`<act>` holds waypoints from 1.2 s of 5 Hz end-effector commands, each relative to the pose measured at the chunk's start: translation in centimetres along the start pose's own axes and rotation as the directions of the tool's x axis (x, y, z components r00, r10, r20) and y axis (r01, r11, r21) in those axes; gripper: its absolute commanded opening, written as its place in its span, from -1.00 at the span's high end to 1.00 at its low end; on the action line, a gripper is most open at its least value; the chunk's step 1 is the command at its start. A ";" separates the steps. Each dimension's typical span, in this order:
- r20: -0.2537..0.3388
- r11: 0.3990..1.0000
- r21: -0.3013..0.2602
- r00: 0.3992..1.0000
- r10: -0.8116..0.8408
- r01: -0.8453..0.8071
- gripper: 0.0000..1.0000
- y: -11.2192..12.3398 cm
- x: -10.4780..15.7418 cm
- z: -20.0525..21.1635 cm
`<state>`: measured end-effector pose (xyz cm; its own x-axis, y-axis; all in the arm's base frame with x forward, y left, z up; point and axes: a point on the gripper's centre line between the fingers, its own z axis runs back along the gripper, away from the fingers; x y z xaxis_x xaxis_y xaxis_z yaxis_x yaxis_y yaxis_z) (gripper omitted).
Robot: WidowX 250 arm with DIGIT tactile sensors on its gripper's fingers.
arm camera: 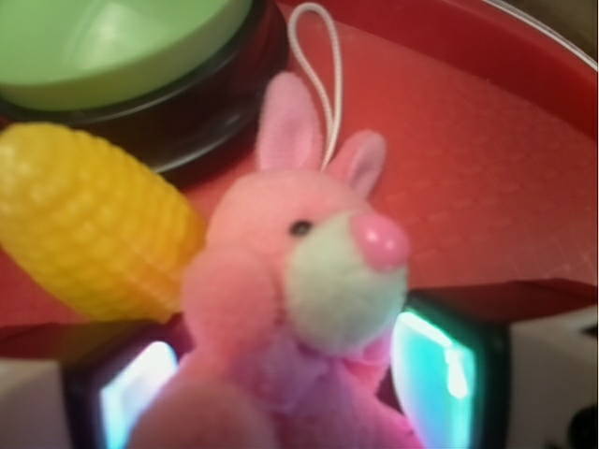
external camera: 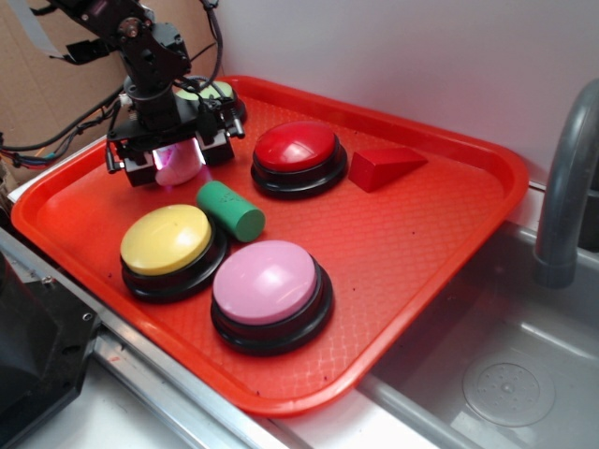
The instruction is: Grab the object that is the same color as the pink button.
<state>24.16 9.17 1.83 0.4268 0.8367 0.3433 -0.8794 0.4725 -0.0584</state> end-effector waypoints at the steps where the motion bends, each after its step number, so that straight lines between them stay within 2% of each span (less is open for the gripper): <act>1: 0.018 0.989 -0.055 0.990 -0.139 0.140 1.00 -0.6 1.8 3.9; 2: -0.017 0.935 -0.080 0.938 -0.348 0.345 1.00 -1.7 1.7 8.0; 3: -0.007 0.853 -0.130 0.860 -0.510 0.505 1.00 -2.4 0.0 12.9; 4: -0.076 0.703 -0.231 0.708 -0.702 0.672 1.00 -2.5 -2.7 17.7; 5: -0.114 0.519 -0.296 0.510 -0.853 0.802 1.00 -2.0 -4.7 20.7; 6: -0.114 0.452 -0.366 0.443 -0.889 0.813 1.00 -1.6 -6.1 21.6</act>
<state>18.03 -4.25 18.63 0.9978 -0.0053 0.0656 0.0109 0.9964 -0.0846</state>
